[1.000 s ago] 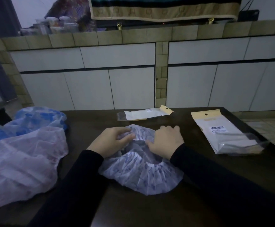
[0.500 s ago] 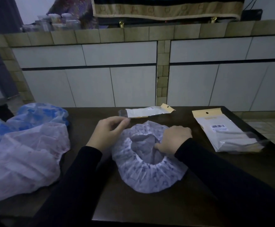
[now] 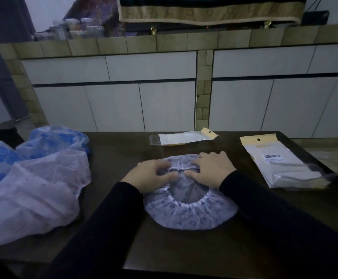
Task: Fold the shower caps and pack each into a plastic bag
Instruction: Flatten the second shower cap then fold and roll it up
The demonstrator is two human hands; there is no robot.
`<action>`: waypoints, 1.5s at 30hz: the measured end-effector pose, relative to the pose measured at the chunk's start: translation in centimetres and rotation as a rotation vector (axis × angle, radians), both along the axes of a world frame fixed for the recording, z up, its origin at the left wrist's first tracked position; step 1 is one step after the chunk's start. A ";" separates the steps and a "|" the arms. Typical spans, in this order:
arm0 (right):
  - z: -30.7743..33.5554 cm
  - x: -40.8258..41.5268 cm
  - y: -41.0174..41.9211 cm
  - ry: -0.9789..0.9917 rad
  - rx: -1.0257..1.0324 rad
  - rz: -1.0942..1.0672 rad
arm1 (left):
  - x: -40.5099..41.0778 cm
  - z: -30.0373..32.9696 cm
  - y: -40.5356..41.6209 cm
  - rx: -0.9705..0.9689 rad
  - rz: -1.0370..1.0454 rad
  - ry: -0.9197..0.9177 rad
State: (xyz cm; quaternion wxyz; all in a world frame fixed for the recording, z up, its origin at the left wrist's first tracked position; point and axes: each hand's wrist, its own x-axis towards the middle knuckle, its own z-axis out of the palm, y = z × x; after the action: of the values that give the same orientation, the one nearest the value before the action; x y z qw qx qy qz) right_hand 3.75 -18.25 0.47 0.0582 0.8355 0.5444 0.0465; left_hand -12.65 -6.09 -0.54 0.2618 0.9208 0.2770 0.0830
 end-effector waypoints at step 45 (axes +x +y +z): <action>-1.7 1.3 -0.6 0.271 -0.037 -0.062 | -0.9 -1.2 3.2 0.177 0.563 -0.391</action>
State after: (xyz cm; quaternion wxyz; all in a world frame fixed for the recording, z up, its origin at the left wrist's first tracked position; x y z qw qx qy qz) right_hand 5.07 -18.88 -1.18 0.0009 0.8494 0.5218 -0.0786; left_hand -13.56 -2.93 -1.79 0.1958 0.7943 0.4562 0.3502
